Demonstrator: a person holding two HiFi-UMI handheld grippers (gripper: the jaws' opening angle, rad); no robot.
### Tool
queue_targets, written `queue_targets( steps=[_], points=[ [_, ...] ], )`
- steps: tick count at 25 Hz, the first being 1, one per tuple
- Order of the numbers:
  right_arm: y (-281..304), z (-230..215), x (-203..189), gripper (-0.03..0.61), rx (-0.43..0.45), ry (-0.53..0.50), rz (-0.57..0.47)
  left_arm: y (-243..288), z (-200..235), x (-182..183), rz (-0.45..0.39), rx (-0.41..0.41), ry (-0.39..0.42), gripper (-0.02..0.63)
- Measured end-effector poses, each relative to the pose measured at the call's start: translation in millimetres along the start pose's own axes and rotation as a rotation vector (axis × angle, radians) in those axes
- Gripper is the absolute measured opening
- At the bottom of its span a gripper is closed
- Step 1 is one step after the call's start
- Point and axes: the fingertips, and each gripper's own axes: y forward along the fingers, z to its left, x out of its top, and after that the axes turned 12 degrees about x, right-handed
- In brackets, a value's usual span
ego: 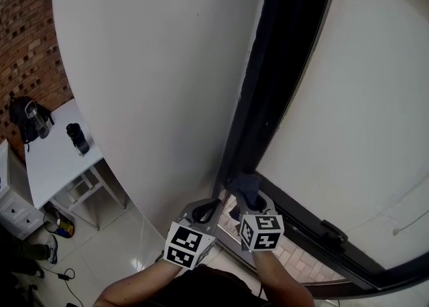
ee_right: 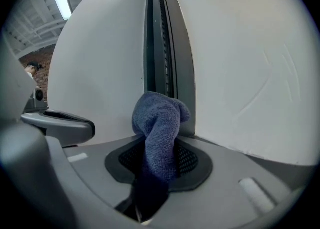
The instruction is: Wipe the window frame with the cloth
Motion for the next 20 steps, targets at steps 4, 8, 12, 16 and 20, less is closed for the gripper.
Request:
queue_targets(
  steps=[4,8,12,16,20],
  points=[
    [-8.3,1.2,24.2,0.121,-0.002,-0.018,-0.032,-5.1,-4.9,24.4,-0.025,-0.005,0.002,-0.006],
    [-16.2,4.8,50.9,0.121,-0.007,-0.038,-0.073,-10.7,-5.2,51.5,-0.074,0.000,0.013,-0.006],
    [-20.5,7.7,69.3,0.121,-0.011,-0.053,-0.095,-10.9,-5.9,70.7,-0.106,0.001,0.020,-0.006],
    [-25.9,14.1,90.4,0.121,-0.010,-0.076,-0.116,-14.7,-5.8,91.1,-0.129,0.001,0.024,-0.006],
    [-33.7,19.6,115.6,0.121,-0.006,-0.098,-0.145,-19.1,-6.5,111.2,-0.148,0.002,0.024,-0.006]
  ],
)
